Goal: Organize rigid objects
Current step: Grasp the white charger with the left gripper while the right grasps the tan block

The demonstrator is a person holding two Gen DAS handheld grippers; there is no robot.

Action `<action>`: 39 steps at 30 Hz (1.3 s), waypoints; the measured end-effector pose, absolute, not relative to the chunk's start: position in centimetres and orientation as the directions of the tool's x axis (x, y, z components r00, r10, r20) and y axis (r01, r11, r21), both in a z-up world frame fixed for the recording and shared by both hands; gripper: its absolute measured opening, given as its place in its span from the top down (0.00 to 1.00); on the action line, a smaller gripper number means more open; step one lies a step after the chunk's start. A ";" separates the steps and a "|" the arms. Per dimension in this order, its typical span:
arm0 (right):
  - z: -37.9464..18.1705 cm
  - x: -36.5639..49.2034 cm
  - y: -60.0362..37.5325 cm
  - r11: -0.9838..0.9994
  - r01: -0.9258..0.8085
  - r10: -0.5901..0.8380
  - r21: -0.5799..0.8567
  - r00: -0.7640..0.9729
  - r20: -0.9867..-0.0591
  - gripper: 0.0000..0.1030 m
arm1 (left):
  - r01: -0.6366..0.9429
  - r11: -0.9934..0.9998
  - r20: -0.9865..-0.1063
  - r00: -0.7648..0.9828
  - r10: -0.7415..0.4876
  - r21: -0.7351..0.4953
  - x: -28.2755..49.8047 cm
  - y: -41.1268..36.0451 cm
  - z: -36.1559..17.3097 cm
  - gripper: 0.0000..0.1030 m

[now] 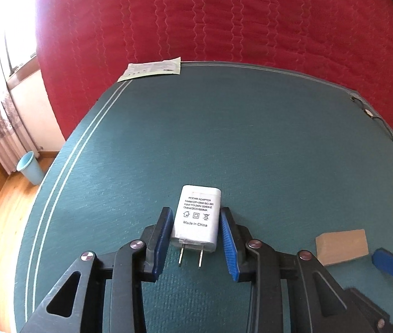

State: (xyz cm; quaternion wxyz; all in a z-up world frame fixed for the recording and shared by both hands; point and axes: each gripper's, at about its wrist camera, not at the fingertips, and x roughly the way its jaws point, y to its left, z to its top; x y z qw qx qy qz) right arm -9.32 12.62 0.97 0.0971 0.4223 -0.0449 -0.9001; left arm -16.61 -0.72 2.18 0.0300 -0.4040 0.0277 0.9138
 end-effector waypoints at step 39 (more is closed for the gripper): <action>1.1 -11.2 10.9 -0.983 0.152 -0.181 0.107 -0.644 -0.744 0.29 | -0.042 -0.999 -0.746 -0.666 0.026 0.003 -15.7 -2.2 1.9 0.65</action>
